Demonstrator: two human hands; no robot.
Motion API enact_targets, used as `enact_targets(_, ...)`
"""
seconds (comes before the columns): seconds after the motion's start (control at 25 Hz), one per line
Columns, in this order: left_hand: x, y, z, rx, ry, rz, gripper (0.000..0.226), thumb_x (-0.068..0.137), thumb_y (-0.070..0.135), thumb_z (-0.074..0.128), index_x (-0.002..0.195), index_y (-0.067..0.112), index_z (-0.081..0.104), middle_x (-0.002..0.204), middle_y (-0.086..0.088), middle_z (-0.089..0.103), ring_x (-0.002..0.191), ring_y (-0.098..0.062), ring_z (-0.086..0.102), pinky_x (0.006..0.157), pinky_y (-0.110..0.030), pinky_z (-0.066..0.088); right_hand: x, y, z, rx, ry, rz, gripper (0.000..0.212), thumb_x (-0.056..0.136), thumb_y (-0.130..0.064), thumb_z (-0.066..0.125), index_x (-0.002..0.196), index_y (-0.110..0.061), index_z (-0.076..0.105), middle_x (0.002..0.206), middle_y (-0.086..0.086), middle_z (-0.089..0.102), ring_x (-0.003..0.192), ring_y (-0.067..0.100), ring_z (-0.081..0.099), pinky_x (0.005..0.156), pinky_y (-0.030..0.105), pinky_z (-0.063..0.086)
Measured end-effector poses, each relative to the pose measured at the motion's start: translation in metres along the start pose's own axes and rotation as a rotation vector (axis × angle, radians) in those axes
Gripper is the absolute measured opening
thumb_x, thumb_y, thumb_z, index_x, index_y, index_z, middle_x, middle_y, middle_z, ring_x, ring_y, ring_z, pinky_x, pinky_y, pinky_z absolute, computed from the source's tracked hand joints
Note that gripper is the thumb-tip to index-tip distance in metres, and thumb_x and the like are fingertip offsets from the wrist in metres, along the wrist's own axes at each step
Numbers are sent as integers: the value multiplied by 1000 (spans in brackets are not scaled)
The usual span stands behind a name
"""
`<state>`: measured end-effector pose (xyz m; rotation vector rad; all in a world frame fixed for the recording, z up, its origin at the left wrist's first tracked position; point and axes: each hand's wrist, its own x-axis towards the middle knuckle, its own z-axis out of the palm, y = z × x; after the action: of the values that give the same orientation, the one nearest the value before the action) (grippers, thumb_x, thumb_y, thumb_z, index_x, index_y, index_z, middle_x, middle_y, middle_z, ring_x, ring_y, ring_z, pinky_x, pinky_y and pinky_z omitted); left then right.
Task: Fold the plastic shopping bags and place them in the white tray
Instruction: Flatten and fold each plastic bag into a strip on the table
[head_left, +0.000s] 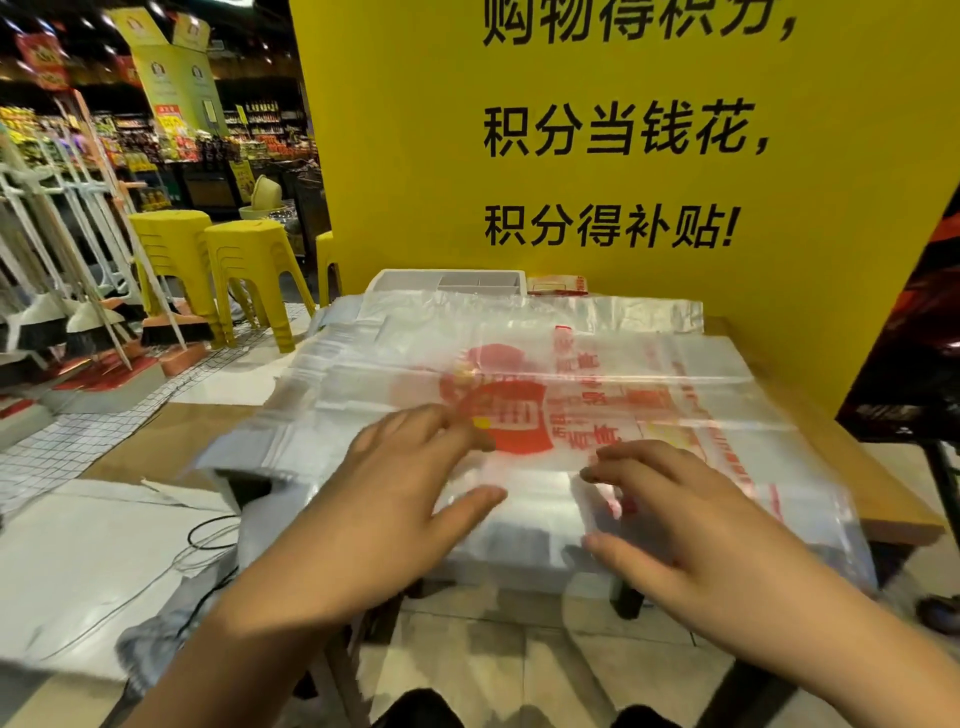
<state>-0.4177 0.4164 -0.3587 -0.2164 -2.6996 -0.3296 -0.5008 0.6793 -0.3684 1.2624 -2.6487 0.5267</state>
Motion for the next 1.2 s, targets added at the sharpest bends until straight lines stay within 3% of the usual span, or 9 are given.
enact_targets(0.12,-22,-7,16,77,-225,-14,73,85,73,52,149,49,25,158,24,10,148,0,-2,119,-27,-9,-10,2,15,-141,-68,31,74,82,-78,47,146,-44,33,153,-18,29,142,9,29,112,28,27)
enact_targets(0.2,-22,-12,23,71,-203,-25,73,85,73,45,151,48,24,163,21,9,149,0,-4,120,-29,-13,-12,-1,18,-201,-48,42,72,82,-69,56,145,-41,36,153,-10,36,139,17,39,110,33,34)
enact_targets(0.32,-24,-17,20,-6,-152,-36,70,83,71,21,147,46,35,161,19,22,149,2,8,125,-34,-2,-12,-7,9,-220,-22,47,60,92,-64,44,147,-41,36,154,-12,36,139,15,41,111,32,35)
enact_targets(0.48,-20,-25,5,-112,-121,-33,54,91,62,31,131,40,58,142,19,48,136,1,36,119,-30,25,-4,-10,-11,-190,-73,33,50,98,-61,24,142,-47,41,147,-26,39,133,4,43,107,24,37)
enact_targets(0.6,-7,-40,-11,-112,-109,-67,24,98,38,55,116,31,69,114,17,57,112,-1,49,98,-25,42,12,-4,-21,-178,-112,34,26,99,-52,35,113,-48,55,115,-27,54,106,3,55,89,28,47)
enact_targets(0.76,6,-68,-44,-157,-279,-159,12,96,36,62,103,39,72,101,23,69,94,6,59,85,-25,48,38,7,-37,-152,-228,67,20,96,-51,51,94,-37,65,89,-18,56,85,0,53,78,25,45)
enact_targets(1.0,3,-106,-96,-51,-483,-307,26,94,29,66,108,51,65,108,21,67,96,8,61,94,-29,50,56,19,-49,-145,-309,178,35,83,-62,66,88,-28,61,81,-10,63,77,8,56,70,29,44)
enact_targets(1.12,-4,-107,-99,191,-369,-475,44,94,18,66,125,46,54,132,10,59,115,-6,58,105,-38,47,61,19,-56,-117,-309,192,28,87,-61,60,93,-34,63,85,-14,67,83,6,59,80,31,50)
enact_targets(1.2,-10,-78,-76,488,-84,-363,54,95,18,60,143,35,42,147,3,46,134,-21,44,114,-46,36,64,19,-55,-116,-334,192,25,91,-58,57,96,-34,62,90,-12,68,86,8,61,83,31,51)
